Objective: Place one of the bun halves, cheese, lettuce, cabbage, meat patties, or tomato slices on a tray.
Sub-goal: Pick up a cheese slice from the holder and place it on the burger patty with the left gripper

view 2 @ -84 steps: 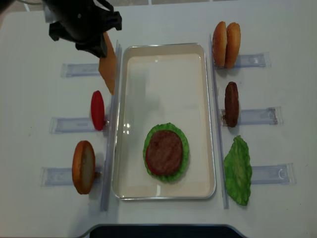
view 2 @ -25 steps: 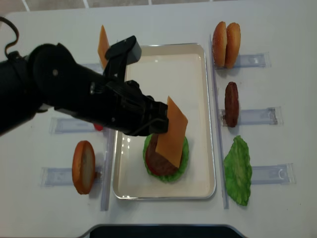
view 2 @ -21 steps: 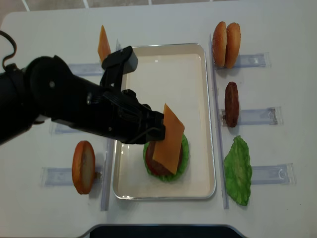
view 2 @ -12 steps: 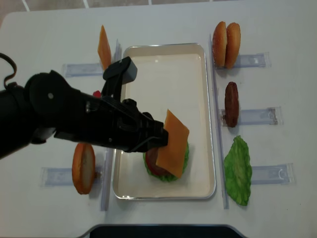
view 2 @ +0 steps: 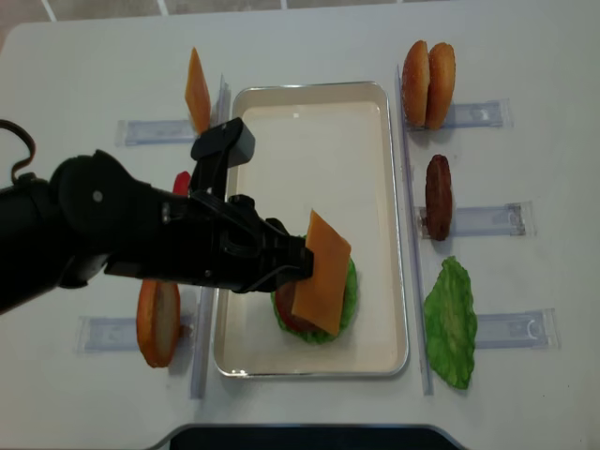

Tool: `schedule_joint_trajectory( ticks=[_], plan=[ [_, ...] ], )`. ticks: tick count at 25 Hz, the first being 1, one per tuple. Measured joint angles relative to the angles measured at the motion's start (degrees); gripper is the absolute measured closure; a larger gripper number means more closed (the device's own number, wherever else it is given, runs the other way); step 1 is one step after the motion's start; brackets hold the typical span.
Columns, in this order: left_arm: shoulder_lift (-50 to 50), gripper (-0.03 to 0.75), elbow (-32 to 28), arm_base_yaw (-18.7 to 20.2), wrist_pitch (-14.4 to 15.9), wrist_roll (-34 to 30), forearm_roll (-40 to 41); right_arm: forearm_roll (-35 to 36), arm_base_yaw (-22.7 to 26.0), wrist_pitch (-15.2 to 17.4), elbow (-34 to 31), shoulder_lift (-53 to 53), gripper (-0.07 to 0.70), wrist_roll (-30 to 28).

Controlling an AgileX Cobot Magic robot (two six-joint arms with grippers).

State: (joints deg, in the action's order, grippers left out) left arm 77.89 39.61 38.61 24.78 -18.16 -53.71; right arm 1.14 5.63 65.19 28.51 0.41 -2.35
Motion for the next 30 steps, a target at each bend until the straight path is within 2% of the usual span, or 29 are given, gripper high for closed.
schedule_joint_trajectory(
  ticks=[8,30],
  plan=[
    [0.00,0.687,-0.07,0.00,-1.36,-0.12,-0.04,0.00,0.00,0.00,0.00,0.00,0.097,0.00],
    [0.00,0.687,-0.07,0.00,-1.55,-0.79,-0.04,0.00,0.00,0.00,0.00,0.00,0.097,0.00]
  ],
)
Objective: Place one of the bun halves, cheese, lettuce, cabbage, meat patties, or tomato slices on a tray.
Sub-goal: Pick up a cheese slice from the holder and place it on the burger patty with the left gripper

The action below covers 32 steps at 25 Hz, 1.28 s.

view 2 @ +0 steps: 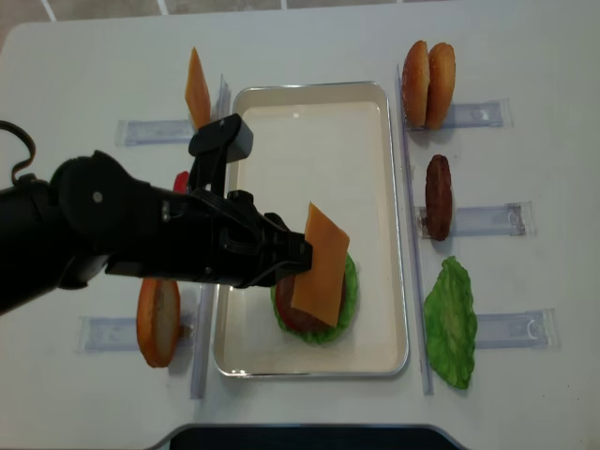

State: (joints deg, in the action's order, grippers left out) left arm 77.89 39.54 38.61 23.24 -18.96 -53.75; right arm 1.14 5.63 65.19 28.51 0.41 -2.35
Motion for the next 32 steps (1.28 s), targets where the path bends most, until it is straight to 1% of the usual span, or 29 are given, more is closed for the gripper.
schedule_joint_trajectory(
  ticks=[32],
  plan=[
    [0.00,0.687,0.00,0.00,0.28,0.00,0.00,0.05,0.00,0.00,0.00,0.00,0.097,0.00]
  ],
)
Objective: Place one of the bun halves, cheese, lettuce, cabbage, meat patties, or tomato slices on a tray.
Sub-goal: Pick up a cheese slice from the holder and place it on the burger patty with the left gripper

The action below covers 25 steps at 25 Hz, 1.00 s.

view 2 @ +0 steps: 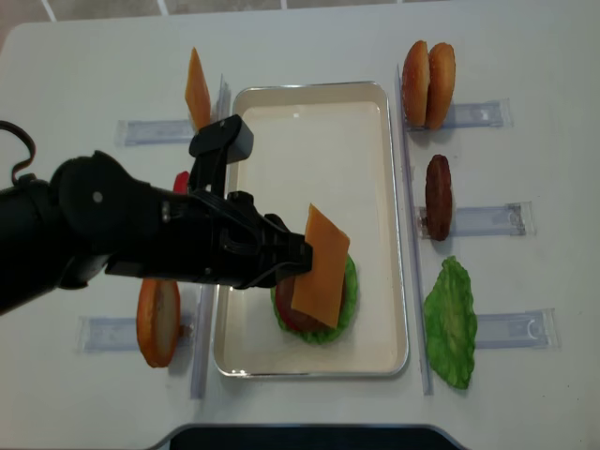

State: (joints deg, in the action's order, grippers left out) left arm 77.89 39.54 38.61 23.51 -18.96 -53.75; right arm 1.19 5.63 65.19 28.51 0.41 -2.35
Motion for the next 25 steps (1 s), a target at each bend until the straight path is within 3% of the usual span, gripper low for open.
schedule_joint_trajectory(
  ticks=[25],
  plan=[
    [0.00,0.687,0.00,0.00,-1.08,-1.40,0.05,0.00,0.00,0.00,0.00,0.00,0.097,0.00]
  ],
)
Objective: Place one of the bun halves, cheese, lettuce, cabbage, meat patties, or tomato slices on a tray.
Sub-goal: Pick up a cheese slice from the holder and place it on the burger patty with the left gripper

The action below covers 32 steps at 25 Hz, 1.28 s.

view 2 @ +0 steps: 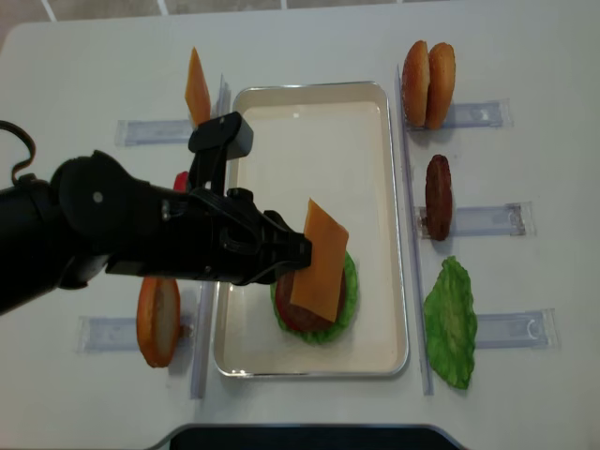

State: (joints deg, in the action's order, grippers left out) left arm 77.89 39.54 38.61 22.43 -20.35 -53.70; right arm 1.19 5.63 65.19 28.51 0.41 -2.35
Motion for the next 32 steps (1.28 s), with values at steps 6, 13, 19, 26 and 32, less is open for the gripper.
schedule_joint_trajectory(
  ticks=[6,13,19,26,32],
  plan=[
    [0.00,0.688,0.00,0.00,0.51,-0.82,0.00,0.00,0.00,0.00,0.00,0.00,0.097,0.00],
    [0.00,0.688,-3.17,0.00,-0.30,-1.42,-0.38,0.00,0.00,0.00,0.00,0.00,0.097,0.00],
    [0.00,0.688,-3.57,0.00,-0.90,-7.71,-6.34,0.00,0.00,0.00,0.00,0.00,0.097,0.00],
    [0.00,0.688,-3.74,0.00,-1.11,-11.41,-9.20,0.00,0.00,0.00,0.00,0.00,0.097,0.00],
    [0.00,0.688,-3.74,-1.90,-0.72,-12.60,-9.59,0.00,0.00,0.00,0.00,0.00,0.097,0.00]
  ],
)
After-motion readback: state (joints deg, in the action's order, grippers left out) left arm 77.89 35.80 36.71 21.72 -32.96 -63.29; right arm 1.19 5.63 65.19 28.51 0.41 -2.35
